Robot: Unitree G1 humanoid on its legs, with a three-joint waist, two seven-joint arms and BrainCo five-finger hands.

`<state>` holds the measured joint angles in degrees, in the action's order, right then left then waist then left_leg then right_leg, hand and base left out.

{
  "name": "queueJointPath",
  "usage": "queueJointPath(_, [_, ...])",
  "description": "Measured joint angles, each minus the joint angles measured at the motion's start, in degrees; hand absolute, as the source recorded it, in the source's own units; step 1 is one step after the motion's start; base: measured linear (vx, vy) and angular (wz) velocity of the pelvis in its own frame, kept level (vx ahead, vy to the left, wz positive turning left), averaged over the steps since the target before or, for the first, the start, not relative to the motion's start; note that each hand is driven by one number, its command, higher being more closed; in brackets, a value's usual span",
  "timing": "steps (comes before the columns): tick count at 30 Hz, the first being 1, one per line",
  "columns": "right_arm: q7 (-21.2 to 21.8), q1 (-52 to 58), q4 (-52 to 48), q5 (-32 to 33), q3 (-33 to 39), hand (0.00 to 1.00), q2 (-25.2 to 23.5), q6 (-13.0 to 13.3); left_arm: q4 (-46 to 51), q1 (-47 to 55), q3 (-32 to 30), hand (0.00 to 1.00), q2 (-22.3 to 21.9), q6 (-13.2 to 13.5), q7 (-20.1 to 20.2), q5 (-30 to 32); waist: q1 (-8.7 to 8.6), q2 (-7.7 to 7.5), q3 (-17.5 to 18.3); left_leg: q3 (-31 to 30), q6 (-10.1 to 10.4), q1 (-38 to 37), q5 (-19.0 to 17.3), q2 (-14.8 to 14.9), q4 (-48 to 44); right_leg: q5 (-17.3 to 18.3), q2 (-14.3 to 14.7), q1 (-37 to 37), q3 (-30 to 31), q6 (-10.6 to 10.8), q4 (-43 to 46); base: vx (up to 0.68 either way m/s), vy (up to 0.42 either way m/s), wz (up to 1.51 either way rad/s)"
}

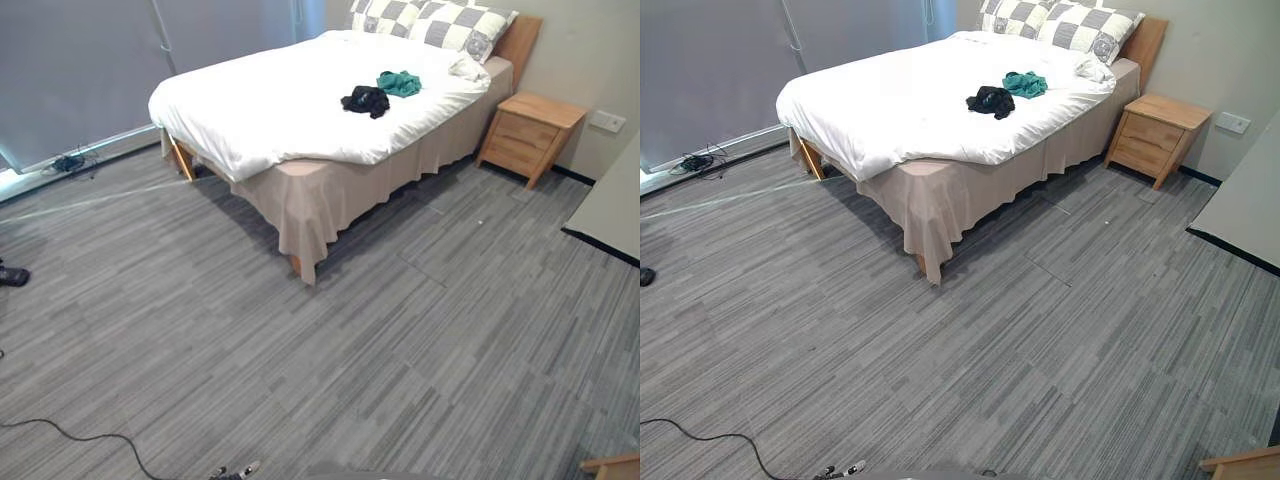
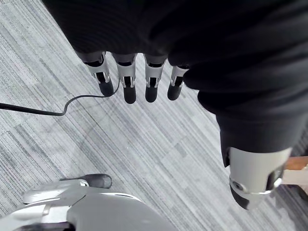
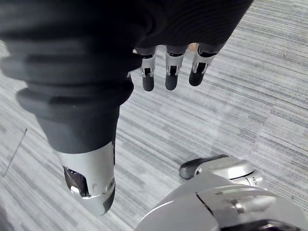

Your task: Tidy the bed and pick cloth on bed and put in laundry

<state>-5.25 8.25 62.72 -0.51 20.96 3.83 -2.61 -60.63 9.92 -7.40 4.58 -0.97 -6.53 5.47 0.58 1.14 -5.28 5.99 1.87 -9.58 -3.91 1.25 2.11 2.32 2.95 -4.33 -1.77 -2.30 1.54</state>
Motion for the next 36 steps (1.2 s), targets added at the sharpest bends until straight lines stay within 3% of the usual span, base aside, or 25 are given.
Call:
queueJointPath(6, [-0.1,-2.3,0.0,-0.1,1.4,0.00,-0.5,0.0,0.0,-1.5,-1.8,0.00,0.2,0.1,0.0,0.0,-0.05,-0.60,-2.3,0.3,0.0,-0.5,0.0,0.1,0.1,0.0,0.0,-1.5,-0.4,0.1,-1.6,0.03,-0.011,0.03])
queueJointPath(17, [-0.1,-4.3,-0.1,-0.1,2.7,0.00,-1.1,0.1,0.1,-1.7,-2.2,0.00,0.0,0.2,-0.1,-0.1,0.03,-0.50,-3.1,0.5,0.3,-1.2,-0.2,0.2,0.1,0.4,0.0,-2.4,-0.5,0.8,-1.7,-0.02,-0.007,0.00])
queueJointPath(36, [-0.1,-4.4,-0.3,-0.1,2.5,0.00,-1.2,0.1,0.0,-2.2,-1.5,0.00,0.1,0.1,-0.1,0.9,0.20,-0.42,-3.3,2.8,0.3,-0.1,-0.2,1.0,0.7,-1.0,1.0,-0.5,1.3,-0.1,-2.7,-0.03,-0.018,-0.05])
